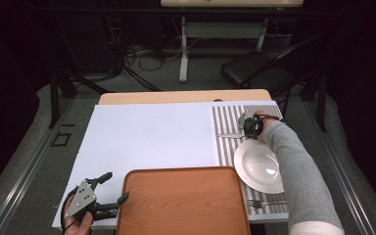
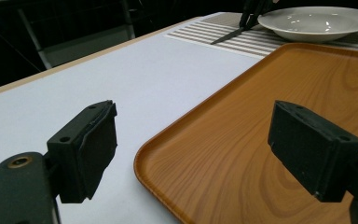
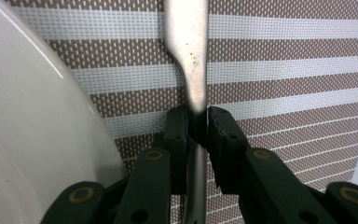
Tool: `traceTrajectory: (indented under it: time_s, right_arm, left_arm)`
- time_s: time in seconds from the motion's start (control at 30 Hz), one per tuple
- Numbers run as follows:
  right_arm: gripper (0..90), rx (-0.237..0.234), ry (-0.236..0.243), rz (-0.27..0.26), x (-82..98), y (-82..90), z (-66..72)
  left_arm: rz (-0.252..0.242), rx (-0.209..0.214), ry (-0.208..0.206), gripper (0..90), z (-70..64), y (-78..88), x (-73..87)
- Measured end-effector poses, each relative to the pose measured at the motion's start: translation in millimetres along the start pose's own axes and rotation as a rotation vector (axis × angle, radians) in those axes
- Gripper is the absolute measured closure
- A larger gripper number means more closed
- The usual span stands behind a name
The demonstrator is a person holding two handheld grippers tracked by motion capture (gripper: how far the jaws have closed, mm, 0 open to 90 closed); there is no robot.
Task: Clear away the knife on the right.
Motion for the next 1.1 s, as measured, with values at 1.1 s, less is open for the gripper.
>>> traceTrajectory:
  time_s: [1.1]
  right_arm:
    - [80.5,0.084,0.029,-0.054,-5.4,5.0,1.3]
  left_arm:
    - [0.002,-0.006,-0.003,15.7,1.1,1.0,-0.1]
Point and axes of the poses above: each handheld gripper's, and its own axes: y roughly backward along the jaws, x roughly out of its underside, z roughly to its left, the point moved 5 cm from there along -y, roughly forward along the jaws, and after that the axes turned 6 degrees about -y, right-handed, at the moved point
